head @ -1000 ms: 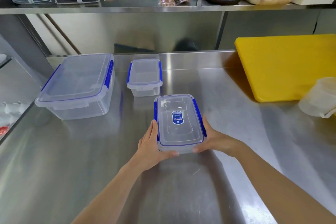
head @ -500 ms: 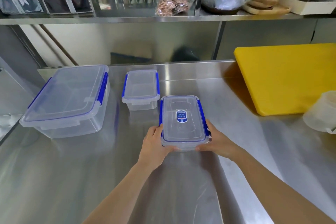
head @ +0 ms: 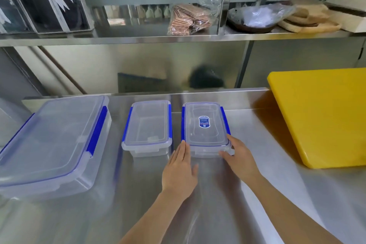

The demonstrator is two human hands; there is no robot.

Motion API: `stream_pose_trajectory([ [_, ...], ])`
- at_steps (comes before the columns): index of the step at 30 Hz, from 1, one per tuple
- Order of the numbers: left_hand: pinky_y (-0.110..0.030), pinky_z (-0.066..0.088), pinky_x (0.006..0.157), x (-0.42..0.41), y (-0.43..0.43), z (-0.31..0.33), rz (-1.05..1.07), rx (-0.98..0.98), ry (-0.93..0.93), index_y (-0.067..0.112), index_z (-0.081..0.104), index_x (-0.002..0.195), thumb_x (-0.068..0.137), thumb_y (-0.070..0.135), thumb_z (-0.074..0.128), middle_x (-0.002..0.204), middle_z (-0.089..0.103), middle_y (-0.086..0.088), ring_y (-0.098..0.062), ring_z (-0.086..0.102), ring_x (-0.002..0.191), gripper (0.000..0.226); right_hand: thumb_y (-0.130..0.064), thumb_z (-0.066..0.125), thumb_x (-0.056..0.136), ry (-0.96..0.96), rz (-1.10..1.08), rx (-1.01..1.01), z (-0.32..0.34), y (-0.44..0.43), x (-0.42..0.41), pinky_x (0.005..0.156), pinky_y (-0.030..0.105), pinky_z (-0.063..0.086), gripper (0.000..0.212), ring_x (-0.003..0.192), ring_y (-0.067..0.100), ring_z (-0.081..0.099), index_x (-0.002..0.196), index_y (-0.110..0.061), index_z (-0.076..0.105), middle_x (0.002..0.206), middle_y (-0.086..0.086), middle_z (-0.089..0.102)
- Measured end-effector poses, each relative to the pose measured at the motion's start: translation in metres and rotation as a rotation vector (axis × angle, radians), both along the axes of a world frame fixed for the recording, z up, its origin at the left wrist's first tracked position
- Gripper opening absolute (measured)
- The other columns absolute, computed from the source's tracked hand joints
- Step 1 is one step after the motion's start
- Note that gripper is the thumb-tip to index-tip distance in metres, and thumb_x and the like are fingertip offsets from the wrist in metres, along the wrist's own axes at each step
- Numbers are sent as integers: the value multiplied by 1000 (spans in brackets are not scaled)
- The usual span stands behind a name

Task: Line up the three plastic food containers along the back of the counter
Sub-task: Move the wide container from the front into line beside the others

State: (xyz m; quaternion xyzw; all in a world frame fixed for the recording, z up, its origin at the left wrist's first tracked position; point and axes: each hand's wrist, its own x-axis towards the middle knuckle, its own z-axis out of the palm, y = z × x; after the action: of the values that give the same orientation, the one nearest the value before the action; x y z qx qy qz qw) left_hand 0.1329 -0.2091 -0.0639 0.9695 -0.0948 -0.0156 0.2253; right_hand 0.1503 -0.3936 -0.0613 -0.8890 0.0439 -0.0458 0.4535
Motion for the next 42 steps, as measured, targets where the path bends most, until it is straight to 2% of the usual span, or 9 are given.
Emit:
stream_pose_trajectory([
  [4,-21,-7,111,14,-9,-3,-43,-200,197,21,-29,136,91,48,44,145,-34,11,0,-18,137,90,-21,67,84,-32,59,-4,-6,-2,22,95,26,48,62,115,15,52,139,-25,39,134,-1,51],
  [7,-21,13,111,19,-14,2,171,-647,226,24,3,149,91,38,52,158,-1,12,2,9,140,77,-22,72,80,7,109,89,-9,-6,29,75,1,42,70,113,8,49,140,-28,35,130,-8,49],
  [10,-26,31,104,34,-18,14,406,-958,314,22,24,146,92,30,52,133,36,16,-10,38,132,61,-22,71,79,37,97,210,-7,-5,27,66,-4,43,64,104,-1,57,130,-43,38,119,-20,54],
  [14,-27,43,97,43,-35,9,477,-875,243,22,43,136,90,32,55,125,56,12,-11,56,111,48,-23,67,82,46,85,280,0,-11,21,63,-4,44,57,90,-26,53,115,-54,33,104,-37,49],
  [20,-44,49,99,50,-94,-10,451,-856,302,36,46,127,72,57,53,125,64,8,-15,61,112,59,-22,63,85,-5,-79,346,4,-53,20,60,0,48,48,93,-1,57,121,-40,35,104,-29,50],
  [28,-44,48,99,54,-136,-6,431,-828,334,31,45,130,82,40,60,128,62,4,-20,60,113,51,-21,60,88,17,-109,224,13,-94,20,60,3,49,48,96,5,57,129,-28,38,108,-16,53],
  [34,-34,39,104,49,-101,33,369,-640,104,20,47,132,91,30,53,138,51,2,-20,47,127,43,-38,62,84,-82,-352,-285,20,-61,22,107,44,33,66,131,28,38,140,-16,34,146,9,39],
  [38,-39,32,108,59,-21,46,555,-535,-236,13,51,126,91,23,54,129,57,-9,-27,49,122,37,-32,64,85,-209,-95,-269,25,-4,28,102,42,41,56,123,29,46,133,-9,45,136,12,50],
  [42,-50,25,112,77,75,37,832,-456,-119,9,37,137,87,21,58,142,43,-17,-36,36,132,56,-42,57,88,-17,187,-101,25,62,39,107,32,34,66,133,18,38,144,-24,28,147,1,36],
])
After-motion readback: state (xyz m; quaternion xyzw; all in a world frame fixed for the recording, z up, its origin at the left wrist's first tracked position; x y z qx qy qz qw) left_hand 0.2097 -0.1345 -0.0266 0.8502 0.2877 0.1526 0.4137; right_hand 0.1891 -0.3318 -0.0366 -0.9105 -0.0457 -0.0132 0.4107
